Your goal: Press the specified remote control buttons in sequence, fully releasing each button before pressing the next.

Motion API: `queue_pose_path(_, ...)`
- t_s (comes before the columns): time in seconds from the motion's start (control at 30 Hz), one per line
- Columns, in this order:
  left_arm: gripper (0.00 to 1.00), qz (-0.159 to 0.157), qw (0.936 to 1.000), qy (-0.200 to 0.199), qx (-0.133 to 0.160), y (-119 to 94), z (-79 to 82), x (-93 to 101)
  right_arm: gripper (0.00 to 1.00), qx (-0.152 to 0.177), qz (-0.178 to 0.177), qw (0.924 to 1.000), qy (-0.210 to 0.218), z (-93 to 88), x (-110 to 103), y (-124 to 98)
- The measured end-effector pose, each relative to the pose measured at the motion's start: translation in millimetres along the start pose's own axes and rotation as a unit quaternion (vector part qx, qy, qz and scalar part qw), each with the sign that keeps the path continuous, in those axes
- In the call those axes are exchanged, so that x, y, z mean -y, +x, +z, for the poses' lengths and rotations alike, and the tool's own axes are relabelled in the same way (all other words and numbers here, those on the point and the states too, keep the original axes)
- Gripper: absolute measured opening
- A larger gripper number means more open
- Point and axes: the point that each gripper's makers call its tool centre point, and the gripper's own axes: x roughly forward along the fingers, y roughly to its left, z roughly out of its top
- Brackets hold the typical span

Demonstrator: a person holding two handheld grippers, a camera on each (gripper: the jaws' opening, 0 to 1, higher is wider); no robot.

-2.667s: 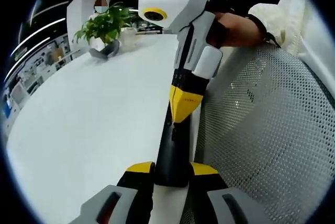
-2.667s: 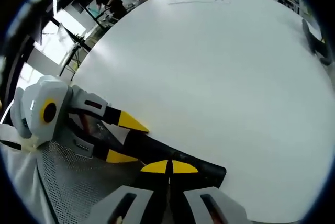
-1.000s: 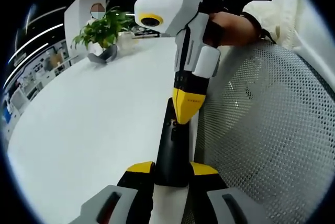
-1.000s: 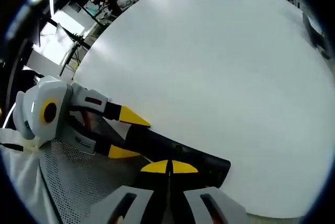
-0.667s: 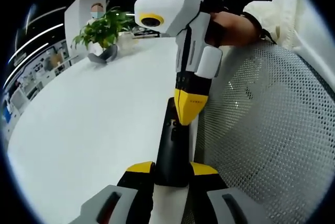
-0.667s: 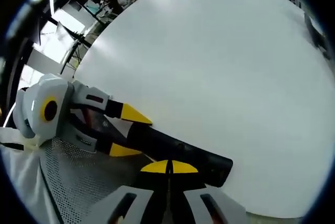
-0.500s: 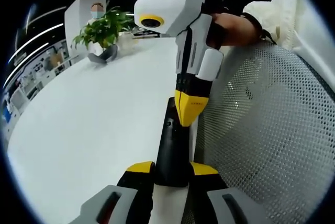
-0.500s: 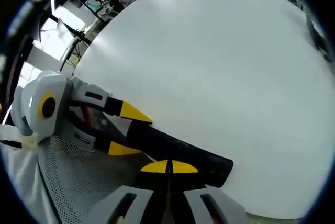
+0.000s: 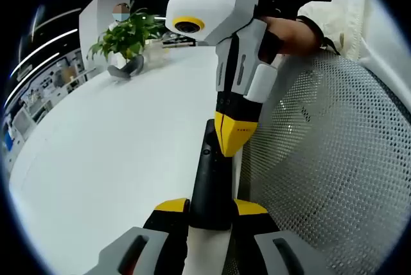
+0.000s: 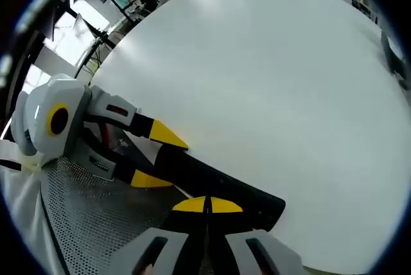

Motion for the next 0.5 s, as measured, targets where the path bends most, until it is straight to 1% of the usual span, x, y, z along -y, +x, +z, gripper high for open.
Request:
queue_pose_path(0.3, 0.26, 0.001, 1.0, 0.002, -0.001, -0.7, 0.2, 1.5, 0.0, 0.006, -0.015, 0.9999, 0.002, -0.4, 0.0, 0.0)
queue_pose_path(0.5, 0.26, 0.001, 1.0, 0.003, -0.001, -1.0, 0.2, 1.9, 0.0, 0.008, 0.004, 0.9996, 0.025, -0.1, 1.5, -1.5)
